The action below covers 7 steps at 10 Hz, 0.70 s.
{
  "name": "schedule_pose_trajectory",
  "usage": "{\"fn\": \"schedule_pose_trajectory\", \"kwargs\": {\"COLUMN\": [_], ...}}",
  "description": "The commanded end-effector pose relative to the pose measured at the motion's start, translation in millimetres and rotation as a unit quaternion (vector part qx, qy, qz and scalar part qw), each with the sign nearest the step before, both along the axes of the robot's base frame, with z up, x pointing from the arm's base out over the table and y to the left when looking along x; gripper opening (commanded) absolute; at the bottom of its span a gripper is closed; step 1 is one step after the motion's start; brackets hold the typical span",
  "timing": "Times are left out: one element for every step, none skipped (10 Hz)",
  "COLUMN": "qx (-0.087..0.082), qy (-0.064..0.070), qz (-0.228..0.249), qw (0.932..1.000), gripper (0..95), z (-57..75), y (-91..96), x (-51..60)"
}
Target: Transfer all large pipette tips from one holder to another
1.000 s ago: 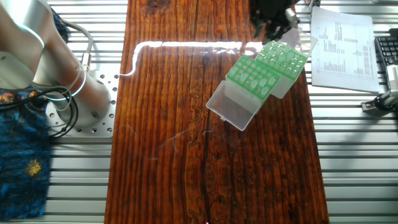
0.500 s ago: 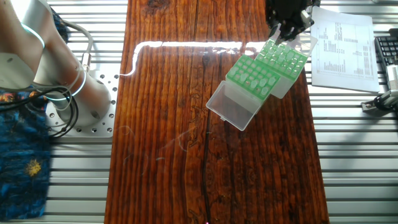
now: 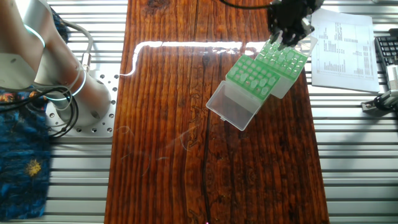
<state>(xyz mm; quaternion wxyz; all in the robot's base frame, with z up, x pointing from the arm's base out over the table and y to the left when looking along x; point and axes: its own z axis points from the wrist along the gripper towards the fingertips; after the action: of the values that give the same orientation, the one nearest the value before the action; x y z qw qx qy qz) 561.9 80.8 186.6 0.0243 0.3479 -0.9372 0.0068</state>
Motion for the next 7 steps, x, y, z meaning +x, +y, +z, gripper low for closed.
{"fn": "schedule_pose_trajectory", "kwargs": {"qx": [0.007,0.008,0.008,0.008,0.007,0.006,0.006], "qy": [0.002,0.002,0.002,0.002,0.001,0.001,-0.002], "qz": [0.0,0.0,0.0,-0.002,-0.003,-0.003,-0.003], "qw": [1.0,1.0,1.0,1.0,1.0,1.0,1.0], "gripper": [19.0,19.0,19.0,19.0,19.0,19.0,19.0], "z": [-7.0,-8.7,-10.0,-11.8,-15.3,-16.3,-20.0], "y": [-2.2,-2.2,-1.9,-1.0,1.6,2.6,4.2], "x": [-3.2,-6.6,-9.4,-11.8,-11.9,-11.4,-10.1]}}
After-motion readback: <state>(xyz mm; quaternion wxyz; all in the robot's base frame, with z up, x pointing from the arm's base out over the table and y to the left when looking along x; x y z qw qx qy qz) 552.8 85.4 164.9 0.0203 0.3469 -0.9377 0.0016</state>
